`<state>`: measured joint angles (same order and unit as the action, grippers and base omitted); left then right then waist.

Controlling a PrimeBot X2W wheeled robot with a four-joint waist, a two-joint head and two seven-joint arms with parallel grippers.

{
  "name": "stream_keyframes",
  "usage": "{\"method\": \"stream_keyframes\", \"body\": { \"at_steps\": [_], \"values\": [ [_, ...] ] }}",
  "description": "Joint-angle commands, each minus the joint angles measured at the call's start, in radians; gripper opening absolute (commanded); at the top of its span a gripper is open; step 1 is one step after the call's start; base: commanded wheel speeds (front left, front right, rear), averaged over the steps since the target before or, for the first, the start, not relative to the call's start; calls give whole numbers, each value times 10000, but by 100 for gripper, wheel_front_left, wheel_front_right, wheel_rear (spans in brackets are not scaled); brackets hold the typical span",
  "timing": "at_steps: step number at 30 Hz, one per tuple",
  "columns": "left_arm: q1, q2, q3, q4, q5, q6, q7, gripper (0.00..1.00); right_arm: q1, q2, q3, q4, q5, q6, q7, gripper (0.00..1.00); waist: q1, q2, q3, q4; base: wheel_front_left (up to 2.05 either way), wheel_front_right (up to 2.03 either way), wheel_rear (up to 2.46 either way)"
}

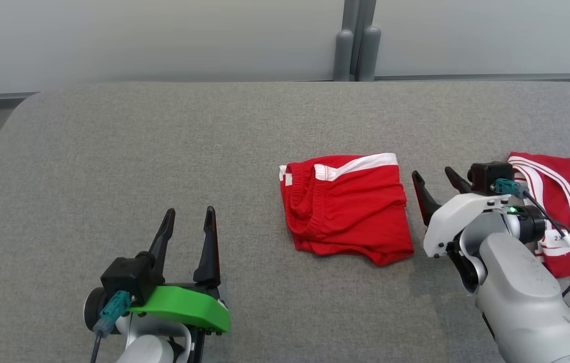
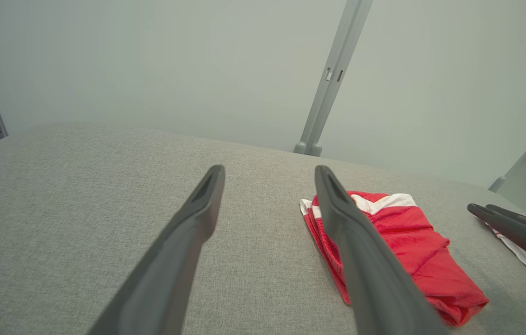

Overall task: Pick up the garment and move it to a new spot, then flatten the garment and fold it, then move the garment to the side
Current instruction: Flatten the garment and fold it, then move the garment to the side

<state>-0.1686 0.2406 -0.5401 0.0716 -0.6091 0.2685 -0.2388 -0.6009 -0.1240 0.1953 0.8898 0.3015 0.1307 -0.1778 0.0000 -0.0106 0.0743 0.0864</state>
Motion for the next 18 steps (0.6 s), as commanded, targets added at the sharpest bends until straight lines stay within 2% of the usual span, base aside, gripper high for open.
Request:
{"method": "stream_keyframes", "body": {
  "at_steps": [1, 6, 11, 18],
  "values": [
    [50, 78, 10, -23, 24, 19, 8, 100, 128, -47, 7, -172, 63, 0, 320, 100, 0, 106, 80, 25, 0, 0, 0],
    [-157, 69, -18, -65, 78, -13, 12, 100, 206, -274, 323, -799, 681, 0, 1696, 100, 0, 106, 273, 230, 0, 0, 0],
    [-317, 32, -24, -137, 131, -12, -27, 100, 168, -807, 625, -1380, 1655, 0, 3303, 100, 0, 106, 492, 547, 0, 0, 0],
    [-406, -44, -3, -97, 134, -32, -82, 100, 229, -1345, 784, -1814, 2741, 0, 4720, 100, 0, 106, 786, 965, 0, 0, 0]
  ]
}}
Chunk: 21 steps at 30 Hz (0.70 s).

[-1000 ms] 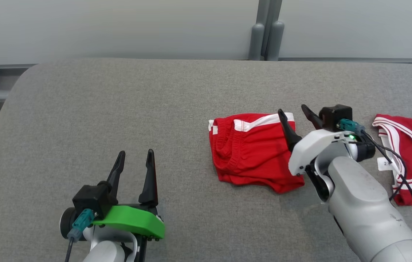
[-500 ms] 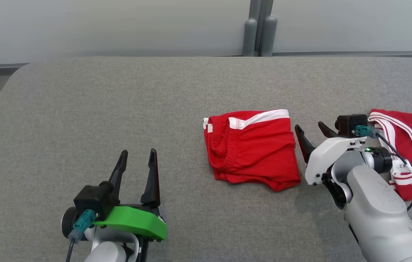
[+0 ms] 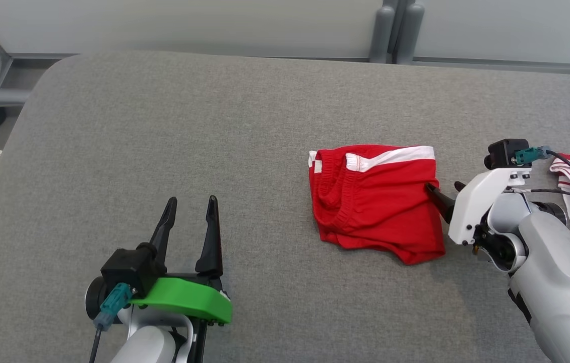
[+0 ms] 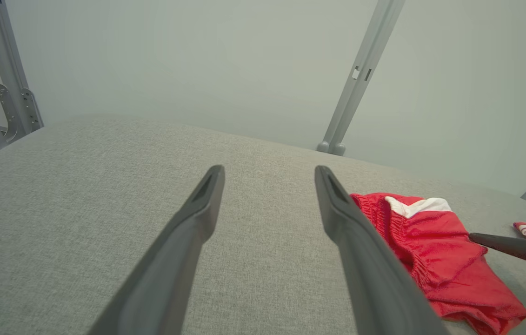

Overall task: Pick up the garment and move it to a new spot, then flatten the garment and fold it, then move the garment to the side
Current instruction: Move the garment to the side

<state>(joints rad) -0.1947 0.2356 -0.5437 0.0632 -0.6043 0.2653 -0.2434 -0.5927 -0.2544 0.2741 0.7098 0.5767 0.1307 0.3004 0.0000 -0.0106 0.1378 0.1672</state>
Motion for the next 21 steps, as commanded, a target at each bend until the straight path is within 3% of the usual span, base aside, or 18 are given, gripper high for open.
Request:
{"method": "stream_keyframes", "body": {
  "at_steps": [1, 11, 12, 13, 15, 16, 21],
  "values": [
    [-154, -10, 34, 7, 83, -6, -38, 100, 170, -103, -2, -44, 161, 0, 115, 100, 0, 106, 196, 222, 0, 0, 0],
    [-284, -60, 140, 172, 121, -74, -134, 100, 191, -120, 57, 62, 1225, 0, 810, 100, 0, 106, 468, 559, 0, 0, 0],
    [-294, -68, 143, 174, 134, -72, -143, 100, 155, -89, 89, 102, 1254, 0, 794, 86, 0, 106, 479, 554, 0, 0, 0],
    [-308, -84, 139, 169, 150, -58, -135, 100, 119, -53, 127, 123, 1271, 0, 763, 54, 0, 106, 489, 548, 0, 0, 0],
    [-324, -94, 138, 162, 156, -32, -136, 100, 47, -14, 191, 94, 1278, 0, 614, 29, 0, 106, 511, 522, 0, 0, 0],
    [-331, -101, 129, 162, 182, -26, -143, 100, -46, -48, 234, 81, 1229, 0, 439, 1, 0, 106, 524, 485, 0, 0, 0],
    [-352, -64, 144, 125, 203, -23, -144, 100, -250, -189, 395, -102, 1147, 0, 144, 0, 0, 106, 480, 274, 0, 0, 0]
  ]
}}
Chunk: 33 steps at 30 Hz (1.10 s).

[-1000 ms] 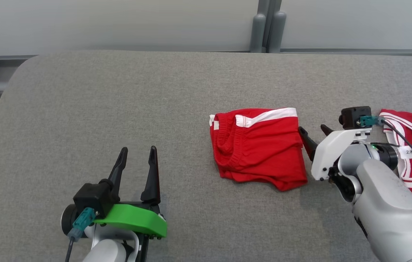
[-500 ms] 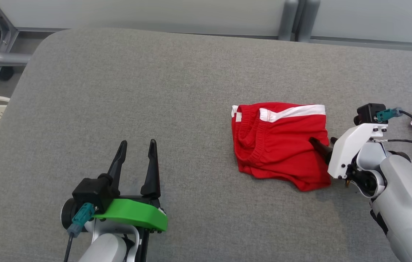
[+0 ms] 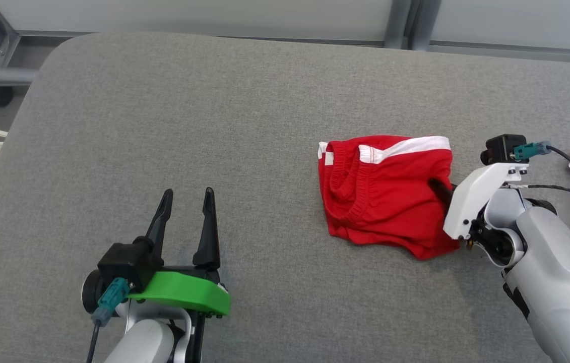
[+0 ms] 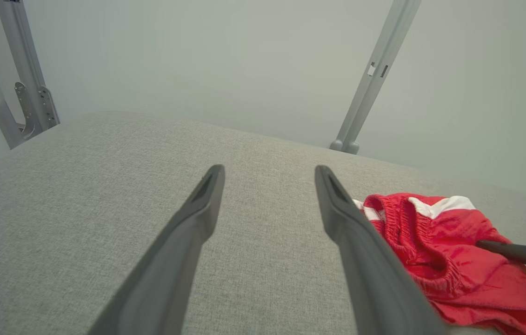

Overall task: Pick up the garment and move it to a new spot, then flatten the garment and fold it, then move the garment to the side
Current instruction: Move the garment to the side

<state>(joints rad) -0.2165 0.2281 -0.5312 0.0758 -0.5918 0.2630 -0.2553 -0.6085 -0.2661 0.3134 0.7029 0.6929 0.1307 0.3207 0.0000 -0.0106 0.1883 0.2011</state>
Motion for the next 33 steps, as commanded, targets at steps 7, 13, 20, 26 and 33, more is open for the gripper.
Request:
{"method": "stream_keyframes", "body": {
  "at_steps": [7, 13, 20, 26, 33],
  "values": [
    [-82, 23, -14, -56, 83, -31, -28, 100, 26, -464, 428, -787, 81, 0, 314, 0, 0, 106, -171, -595, 0, 0, 0],
    [-33, 49, -51, -147, 81, 55, 32, 100, 269, -1053, 554, -1778, 114, 0, 883, 0, 0, 106, -284, -1287, 0, 0, 0],
    [63, 114, -66, -228, 60, 61, 30, 100, 604, -1541, 299, -2596, -17, 0, 1456, 0, 0, 106, -471, -2132, 0, 0, 0],
    [135, 164, -101, -304, 62, 80, 66, 100, 935, -1716, -86, -3214, -255, 0, 1899, 0, 0, 106, -678, -3080, 0, 0, 0],
    [107, 248, -179, -468, 132, 157, 200, 100, 919, -1468, -284, -3662, -615, 0, 2251, 0, 0, 106, -700, -4069, 0, 0, 0]
  ]
}}
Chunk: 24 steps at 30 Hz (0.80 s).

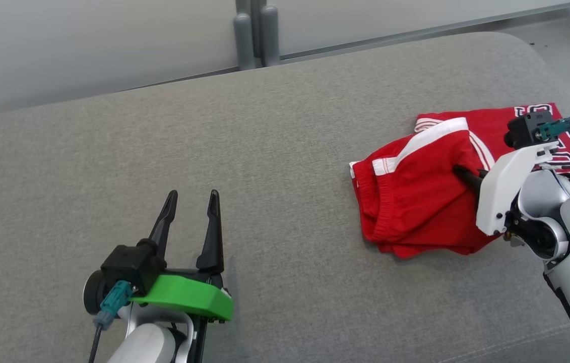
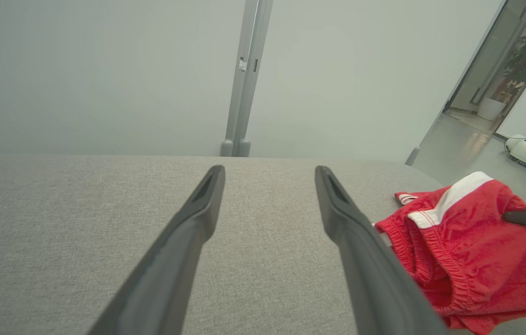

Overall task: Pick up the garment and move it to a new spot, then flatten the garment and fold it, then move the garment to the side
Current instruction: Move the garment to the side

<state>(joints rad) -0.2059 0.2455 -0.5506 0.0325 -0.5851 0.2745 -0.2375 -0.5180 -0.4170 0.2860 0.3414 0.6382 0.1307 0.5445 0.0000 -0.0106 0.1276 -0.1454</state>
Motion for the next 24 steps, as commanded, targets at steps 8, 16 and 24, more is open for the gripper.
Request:
{"method": "stream_keyframes", "body": {
  "at_steps": [8, 16, 24],
  "values": [
    [-157, 129, -91, -76, 103, 55, 104, 100, -202, 291, -187, -198, -360, 0, 96, 0, 0, 106, 109, -1014, 0, 0, 0],
    [-291, 168, -147, -29, 126, 53, 160, 100, -689, 589, -500, 52, -642, 0, -386, 0, 0, 106, 239, -846, 0, 0, 0],
    [-321, 232, -120, -91, 133, 87, 179, 100, -1070, 98, -826, 346, -953, 0, -303, 0, 0, 106, 388, -473, 0, 0, 0]
  ]
}}
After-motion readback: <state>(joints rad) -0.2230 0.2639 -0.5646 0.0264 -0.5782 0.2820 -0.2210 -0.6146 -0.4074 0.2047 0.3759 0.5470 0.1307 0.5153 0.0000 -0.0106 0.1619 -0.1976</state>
